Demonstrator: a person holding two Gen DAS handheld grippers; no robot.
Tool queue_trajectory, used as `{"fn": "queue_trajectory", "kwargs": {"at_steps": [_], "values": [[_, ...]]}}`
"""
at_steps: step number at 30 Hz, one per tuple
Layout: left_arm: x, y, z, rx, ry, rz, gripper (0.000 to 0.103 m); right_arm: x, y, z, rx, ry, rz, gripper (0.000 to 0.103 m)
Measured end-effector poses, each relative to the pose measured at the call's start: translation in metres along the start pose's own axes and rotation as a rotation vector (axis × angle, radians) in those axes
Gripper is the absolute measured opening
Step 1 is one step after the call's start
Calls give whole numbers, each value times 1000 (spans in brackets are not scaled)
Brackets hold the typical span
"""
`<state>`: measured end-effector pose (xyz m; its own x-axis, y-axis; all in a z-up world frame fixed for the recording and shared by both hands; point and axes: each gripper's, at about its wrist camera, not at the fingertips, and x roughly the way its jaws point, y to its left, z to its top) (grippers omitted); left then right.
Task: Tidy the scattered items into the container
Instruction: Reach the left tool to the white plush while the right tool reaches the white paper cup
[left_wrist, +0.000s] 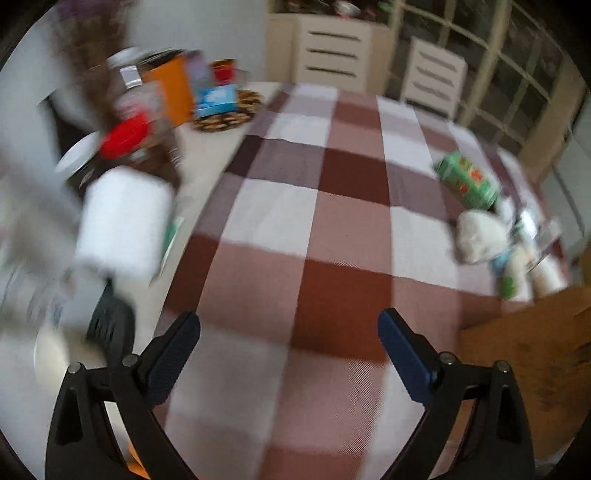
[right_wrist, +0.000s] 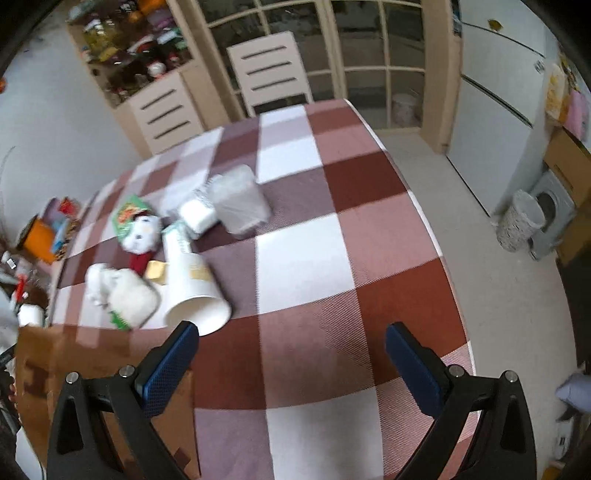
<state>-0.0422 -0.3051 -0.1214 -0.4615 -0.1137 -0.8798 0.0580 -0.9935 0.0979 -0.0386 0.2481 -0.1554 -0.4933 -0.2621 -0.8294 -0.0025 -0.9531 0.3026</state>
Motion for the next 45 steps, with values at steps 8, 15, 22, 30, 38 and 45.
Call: {"fn": "queue_trajectory", "kwargs": {"at_steps": [8, 15, 22, 30, 38, 45], "values": [[73, -113, 80, 461, -55, -197, 97, 31, 5, 3, 79, 57, -78, 103], [86, -214, 106, 669, -117, -375, 98, 55, 24, 14, 40, 87, -88, 103], [74, -225, 116, 701, -106, -508, 98, 62, 35, 23, 33, 101, -64, 103], [72, -256, 103, 838, -108, -509, 98, 70, 33, 22, 45, 134, -58, 103], [93, -258, 99, 764, -78, -486, 76, 72, 39, 26, 7, 139, -56, 103], [69, -189, 107, 500, -135, -376, 49, 86, 75, 32, -220, 189, -26, 103]]}}
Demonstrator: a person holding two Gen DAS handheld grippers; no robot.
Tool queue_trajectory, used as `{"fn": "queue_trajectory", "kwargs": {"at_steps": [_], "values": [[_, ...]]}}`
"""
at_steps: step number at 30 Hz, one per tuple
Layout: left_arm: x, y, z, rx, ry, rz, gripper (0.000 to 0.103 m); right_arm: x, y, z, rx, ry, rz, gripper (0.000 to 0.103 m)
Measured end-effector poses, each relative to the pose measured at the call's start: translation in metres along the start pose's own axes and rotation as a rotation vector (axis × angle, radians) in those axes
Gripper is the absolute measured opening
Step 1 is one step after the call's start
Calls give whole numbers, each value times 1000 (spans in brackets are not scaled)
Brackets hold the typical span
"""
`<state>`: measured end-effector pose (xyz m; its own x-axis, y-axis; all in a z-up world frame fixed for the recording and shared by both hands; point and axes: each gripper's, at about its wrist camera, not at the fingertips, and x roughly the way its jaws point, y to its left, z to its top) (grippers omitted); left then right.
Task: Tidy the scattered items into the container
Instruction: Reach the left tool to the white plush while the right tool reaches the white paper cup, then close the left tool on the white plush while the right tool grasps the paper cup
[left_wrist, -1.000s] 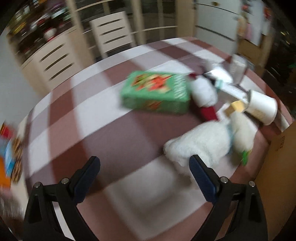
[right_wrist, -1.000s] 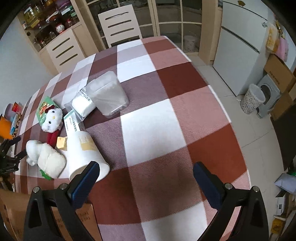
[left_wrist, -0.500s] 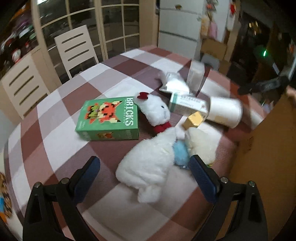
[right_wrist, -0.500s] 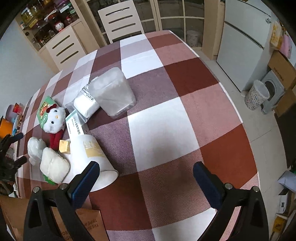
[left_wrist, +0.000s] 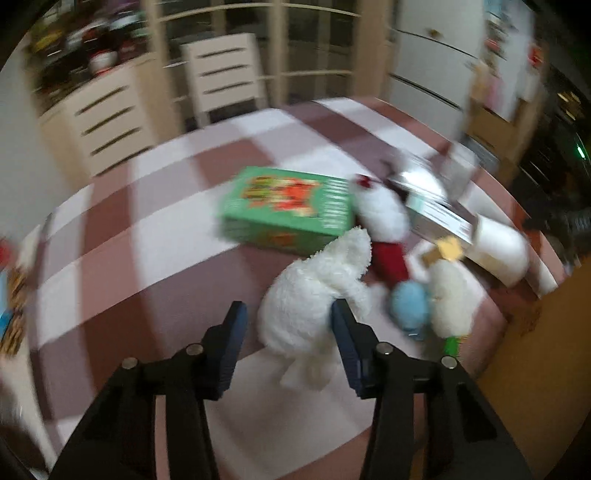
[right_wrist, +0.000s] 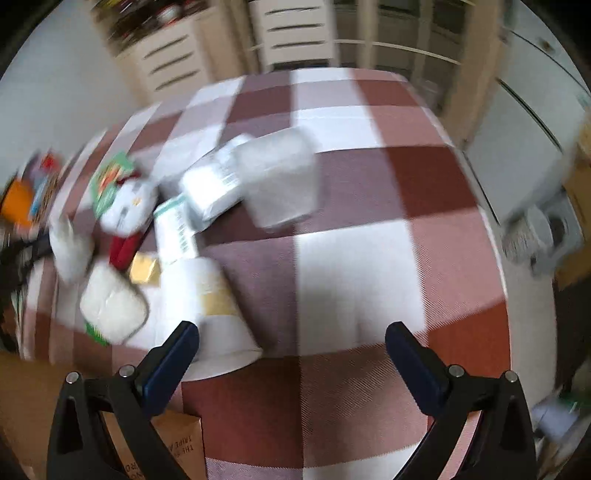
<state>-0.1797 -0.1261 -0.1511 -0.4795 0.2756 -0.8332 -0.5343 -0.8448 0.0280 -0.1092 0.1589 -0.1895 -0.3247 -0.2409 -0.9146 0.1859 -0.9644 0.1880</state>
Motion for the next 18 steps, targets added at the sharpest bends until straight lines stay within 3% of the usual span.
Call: {"fn": "queue_trajectory", "kwargs": {"at_steps": [2, 6, 10, 14, 18], "values": [[-5, 11, -3, -31, 9, 37, 50, 9, 15, 8, -92, 28, 68, 103], [-7, 16, 1, -59, 43, -4, 82, 28, 41, 23, -210, 110, 146, 103], [4, 3, 14, -18, 46, -20, 84, 49, 65, 28, -282, 214, 211, 103], [26, -24, 24, 51, 94, -86, 84, 65, 78, 28, -349, 269, 116, 103], [40, -54, 26, 158, 118, -78, 85, 74, 71, 26, -369, 272, 24, 99]]}}
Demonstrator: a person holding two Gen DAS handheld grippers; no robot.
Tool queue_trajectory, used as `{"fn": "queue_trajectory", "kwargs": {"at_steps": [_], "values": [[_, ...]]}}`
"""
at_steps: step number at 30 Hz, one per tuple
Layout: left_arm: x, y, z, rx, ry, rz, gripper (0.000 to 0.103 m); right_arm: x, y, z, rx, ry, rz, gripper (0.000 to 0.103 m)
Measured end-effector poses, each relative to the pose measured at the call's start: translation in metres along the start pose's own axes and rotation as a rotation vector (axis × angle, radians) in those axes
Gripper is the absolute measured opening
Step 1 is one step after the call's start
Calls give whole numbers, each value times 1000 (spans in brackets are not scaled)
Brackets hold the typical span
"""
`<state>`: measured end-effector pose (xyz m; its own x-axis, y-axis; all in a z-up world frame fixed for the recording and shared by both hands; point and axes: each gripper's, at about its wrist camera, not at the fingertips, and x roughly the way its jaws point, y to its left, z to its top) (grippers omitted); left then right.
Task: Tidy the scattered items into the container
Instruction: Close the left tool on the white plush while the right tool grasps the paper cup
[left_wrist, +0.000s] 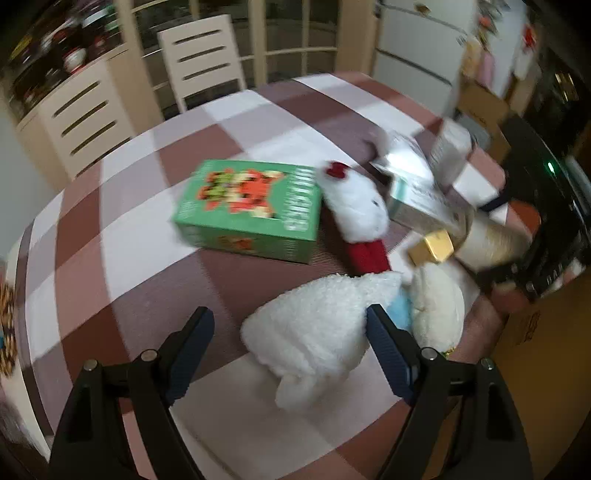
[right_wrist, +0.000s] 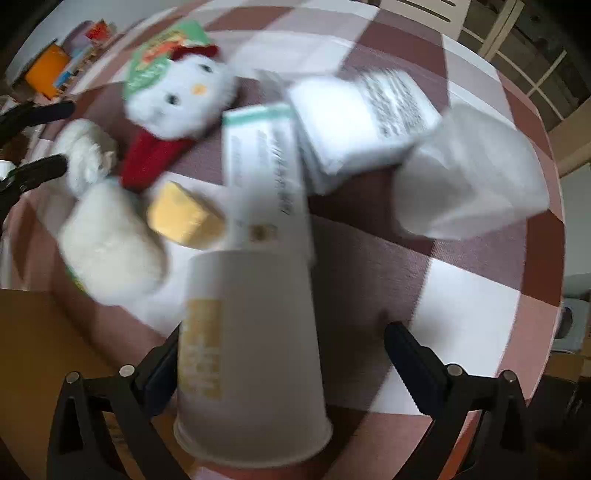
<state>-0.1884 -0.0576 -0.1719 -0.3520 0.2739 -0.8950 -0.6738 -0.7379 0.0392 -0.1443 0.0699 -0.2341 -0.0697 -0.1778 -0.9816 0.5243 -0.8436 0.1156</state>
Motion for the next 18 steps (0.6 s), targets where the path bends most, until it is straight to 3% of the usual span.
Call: {"fn": "queue_trajectory", "kwargs": {"at_steps": [4, 9, 11, 12, 13, 18], "values": [[-2, -6, 6, 25, -18, 30, 67, -6, -25, -8, 85, -29, -26, 92], [-35, 50, 5, -194, -86, 37, 68, -24, -59, -22, 230, -92, 62, 93], [-46, 59, 3, -203, -94, -13, 84, -25, -63, -26, 247, -85, 93, 93], [-48, 58, 3, -180, -87, -32, 94, -25, -64, -27, 250, -82, 102, 93], [-49, 55, 3, -148, -81, -38, 97, -25, -65, -28, 253, -77, 113, 93], [-31, 9, 6, 83, -11, -43, 97, -27, -65, -30, 248, -75, 126, 93]]}}
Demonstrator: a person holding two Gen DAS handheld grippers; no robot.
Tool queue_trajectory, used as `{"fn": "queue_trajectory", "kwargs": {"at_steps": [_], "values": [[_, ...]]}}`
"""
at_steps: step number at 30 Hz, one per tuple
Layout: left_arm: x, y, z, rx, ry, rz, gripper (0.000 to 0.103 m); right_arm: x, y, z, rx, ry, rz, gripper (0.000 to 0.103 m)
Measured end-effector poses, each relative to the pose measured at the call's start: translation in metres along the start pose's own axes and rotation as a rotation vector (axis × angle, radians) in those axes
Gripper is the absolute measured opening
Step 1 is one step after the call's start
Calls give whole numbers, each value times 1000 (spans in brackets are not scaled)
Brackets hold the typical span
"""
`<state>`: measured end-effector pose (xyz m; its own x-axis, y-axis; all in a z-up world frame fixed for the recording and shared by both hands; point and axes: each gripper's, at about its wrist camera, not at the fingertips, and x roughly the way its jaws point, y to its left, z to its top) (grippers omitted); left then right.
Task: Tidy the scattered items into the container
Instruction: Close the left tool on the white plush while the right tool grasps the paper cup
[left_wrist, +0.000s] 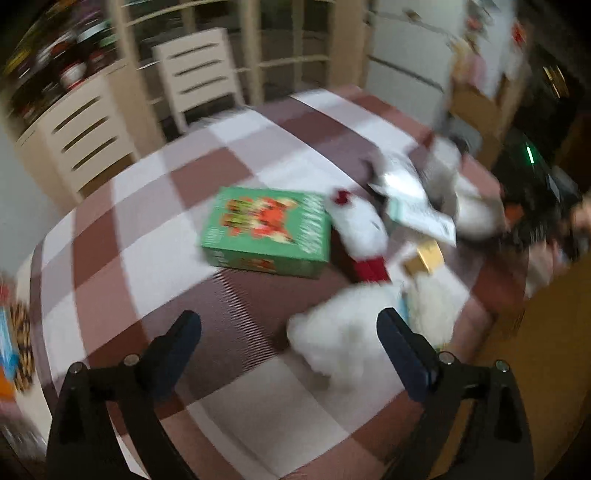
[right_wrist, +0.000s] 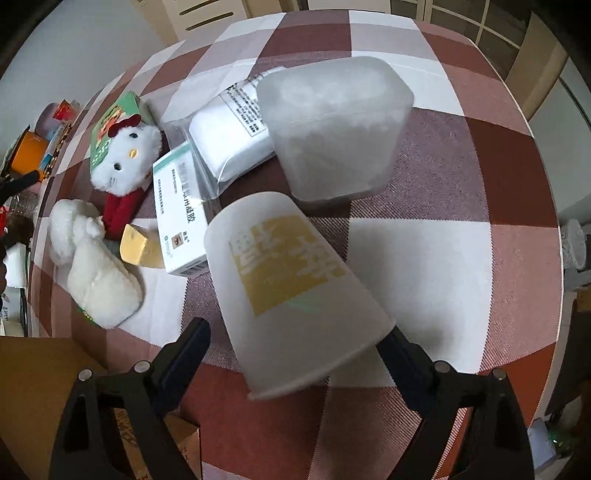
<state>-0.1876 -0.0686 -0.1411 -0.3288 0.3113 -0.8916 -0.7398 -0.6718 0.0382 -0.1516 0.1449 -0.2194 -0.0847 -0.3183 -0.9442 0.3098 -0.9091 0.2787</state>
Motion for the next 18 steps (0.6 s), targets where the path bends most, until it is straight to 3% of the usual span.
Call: {"fn": "queue_trajectory", "kwargs": {"at_steps": [2, 6, 8, 9, 10, 13, 18], "values": [[9, -19, 2, 92, 17, -23, 97, -2, 0, 1, -4, 3, -1, 93], [39, -48, 4, 285, 84, 33, 97, 2, 8, -16, -16, 4, -7, 93], [55, -55, 0, 363, 120, 85, 85, 8, 19, -25, -19, -1, -12, 93], [63, -55, -3, 383, 140, 103, 58, 8, 19, -28, -22, -5, -14, 93], [64, -52, -4, 366, 141, 98, 59, 7, 20, -30, -28, -12, -15, 93], [49, -22, -9, 167, 87, 54, 56, 14, 38, -29, -64, -27, -25, 93], [30, 48, -56, -305, 82, 143, 57, 20, 56, -29, -165, -37, -93, 92]]}}
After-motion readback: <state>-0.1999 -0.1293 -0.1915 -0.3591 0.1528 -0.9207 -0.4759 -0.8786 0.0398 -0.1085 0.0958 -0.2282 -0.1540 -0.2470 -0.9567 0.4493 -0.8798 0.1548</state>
